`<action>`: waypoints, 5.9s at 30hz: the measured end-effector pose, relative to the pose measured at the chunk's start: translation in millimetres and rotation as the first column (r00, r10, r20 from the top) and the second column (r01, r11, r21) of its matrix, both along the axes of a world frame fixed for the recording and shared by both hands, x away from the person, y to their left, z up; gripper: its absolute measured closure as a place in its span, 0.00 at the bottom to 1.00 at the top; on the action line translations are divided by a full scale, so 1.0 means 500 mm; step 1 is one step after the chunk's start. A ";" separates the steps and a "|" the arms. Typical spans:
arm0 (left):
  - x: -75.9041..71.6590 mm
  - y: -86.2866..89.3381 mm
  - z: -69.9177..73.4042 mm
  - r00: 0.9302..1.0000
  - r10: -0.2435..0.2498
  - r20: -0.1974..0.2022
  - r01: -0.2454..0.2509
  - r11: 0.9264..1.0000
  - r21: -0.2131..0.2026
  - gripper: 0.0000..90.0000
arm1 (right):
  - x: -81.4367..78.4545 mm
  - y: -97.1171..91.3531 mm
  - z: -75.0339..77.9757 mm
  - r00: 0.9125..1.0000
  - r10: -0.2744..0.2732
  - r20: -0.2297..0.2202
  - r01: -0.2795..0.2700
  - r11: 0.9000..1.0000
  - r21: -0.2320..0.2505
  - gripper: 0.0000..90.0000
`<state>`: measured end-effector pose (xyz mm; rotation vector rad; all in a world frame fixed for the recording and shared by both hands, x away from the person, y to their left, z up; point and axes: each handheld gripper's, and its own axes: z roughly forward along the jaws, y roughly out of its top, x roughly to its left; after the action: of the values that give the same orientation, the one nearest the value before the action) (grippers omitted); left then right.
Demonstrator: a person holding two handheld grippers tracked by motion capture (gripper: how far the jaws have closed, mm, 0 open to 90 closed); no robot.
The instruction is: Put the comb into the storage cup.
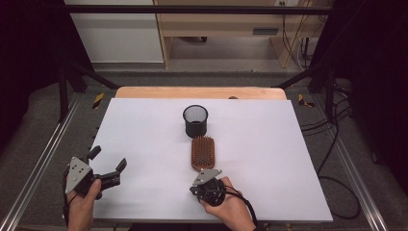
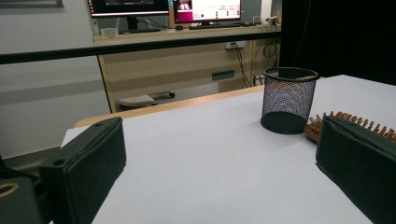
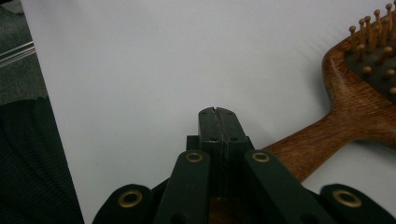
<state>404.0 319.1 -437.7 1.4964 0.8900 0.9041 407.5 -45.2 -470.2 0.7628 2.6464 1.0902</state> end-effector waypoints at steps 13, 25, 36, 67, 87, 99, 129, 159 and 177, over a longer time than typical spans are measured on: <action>0.000 -0.001 0.002 1.000 -0.010 0.002 0.010 1.000 -0.010 0.02 | -0.002 -0.009 -0.001 1.000 -0.016 -0.014 0.016 0.999 -0.031 1.00; 0.000 -0.001 0.001 1.000 -0.008 0.002 0.008 1.000 -0.004 0.02 | 0.000 -0.049 0.006 0.998 -0.058 -0.018 0.057 0.997 -0.056 1.00; -0.001 -0.001 0.002 1.000 -0.006 0.003 0.006 1.000 -0.002 0.02 | 0.008 -0.081 0.008 0.996 -0.084 -0.016 0.083 0.994 -0.070 1.00; 0.000 0.000 0.001 1.000 -0.005 -0.001 0.005 1.000 -0.003 0.02 | 0.043 -0.141 0.009 0.986 -0.169 -0.015 0.168 0.984 -0.056 1.00; 0.000 0.000 0.001 1.000 -0.006 -0.001 0.006 1.000 -0.002 0.02 | 0.038 -0.145 0.013 0.986 -0.164 -0.018 0.163 0.986 -0.038 1.00; -0.002 -0.002 -0.001 1.000 -0.004 -0.004 0.004 1.000 0.008 0.02 | 0.039 -0.152 0.038 0.987 -0.157 -0.014 0.157 0.987 -0.016 1.00; -0.003 -0.003 -0.001 1.000 -0.007 -0.005 0.007 1.000 0.016 0.02 | 0.083 -0.154 0.091 0.989 -0.149 -0.016 0.147 0.987 -0.061 0.86; -0.002 -0.002 -0.002 1.000 -0.010 -0.010 0.011 1.000 0.019 0.02 | 0.127 -0.116 0.043 0.979 -0.190 -0.074 0.173 0.966 -0.193 0.12; -0.001 -0.001 -0.001 1.000 -0.013 -0.011 0.013 1.000 0.018 0.02 | 0.152 -0.092 0.019 0.980 -0.163 -0.118 0.136 0.969 -0.206 0.09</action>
<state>403.3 318.7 -438.2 1.5218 0.8815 0.8977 483.8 -91.2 -460.8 1.0063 2.7002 0.7501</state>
